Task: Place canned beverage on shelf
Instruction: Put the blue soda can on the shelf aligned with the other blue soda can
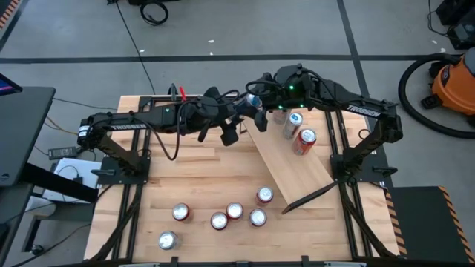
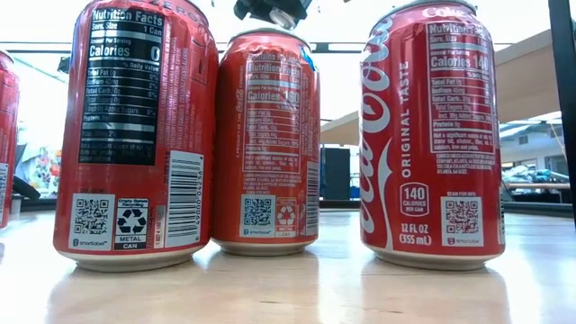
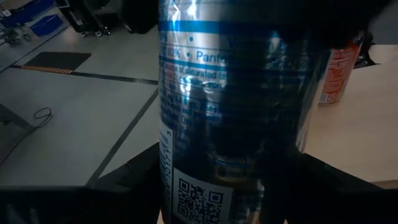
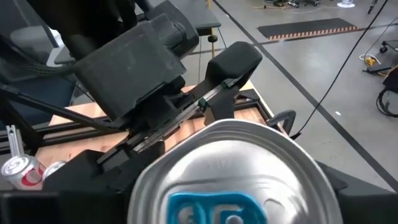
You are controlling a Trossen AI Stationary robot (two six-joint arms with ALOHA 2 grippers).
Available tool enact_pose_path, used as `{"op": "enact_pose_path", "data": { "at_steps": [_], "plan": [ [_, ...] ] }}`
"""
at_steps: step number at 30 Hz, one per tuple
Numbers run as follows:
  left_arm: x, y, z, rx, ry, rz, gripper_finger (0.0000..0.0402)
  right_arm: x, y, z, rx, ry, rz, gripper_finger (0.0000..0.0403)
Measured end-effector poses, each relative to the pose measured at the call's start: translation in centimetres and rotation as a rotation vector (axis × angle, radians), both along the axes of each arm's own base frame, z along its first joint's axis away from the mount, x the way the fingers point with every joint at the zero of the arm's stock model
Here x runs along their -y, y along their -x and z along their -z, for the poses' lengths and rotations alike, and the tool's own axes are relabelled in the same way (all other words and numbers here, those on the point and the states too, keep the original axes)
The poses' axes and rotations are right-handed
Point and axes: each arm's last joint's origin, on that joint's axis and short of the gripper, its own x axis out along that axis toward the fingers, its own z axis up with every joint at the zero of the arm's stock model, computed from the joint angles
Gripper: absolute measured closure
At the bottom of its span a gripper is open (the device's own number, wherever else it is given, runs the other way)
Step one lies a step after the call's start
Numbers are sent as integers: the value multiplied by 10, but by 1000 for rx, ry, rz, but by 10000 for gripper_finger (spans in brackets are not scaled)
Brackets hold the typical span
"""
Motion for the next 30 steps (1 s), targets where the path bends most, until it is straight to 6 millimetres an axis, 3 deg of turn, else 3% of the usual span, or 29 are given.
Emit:
{"op": "enact_pose_path", "data": {
  "at_steps": [5,10,19,30],
  "plan": [
    [0,0,0,0,2,5,150,0,0,0,0,0,0,170],
    [0,0,0,1,4,8,133,0,0,0,-3,-6,2,167],
    [6,8,-6,27,126,152,61,-1,13,7,-120,-14,-74,159],
    [12,18,-6,0,307,320,52,-2,23,19,-270,-1,-250,157]
  ]
}}
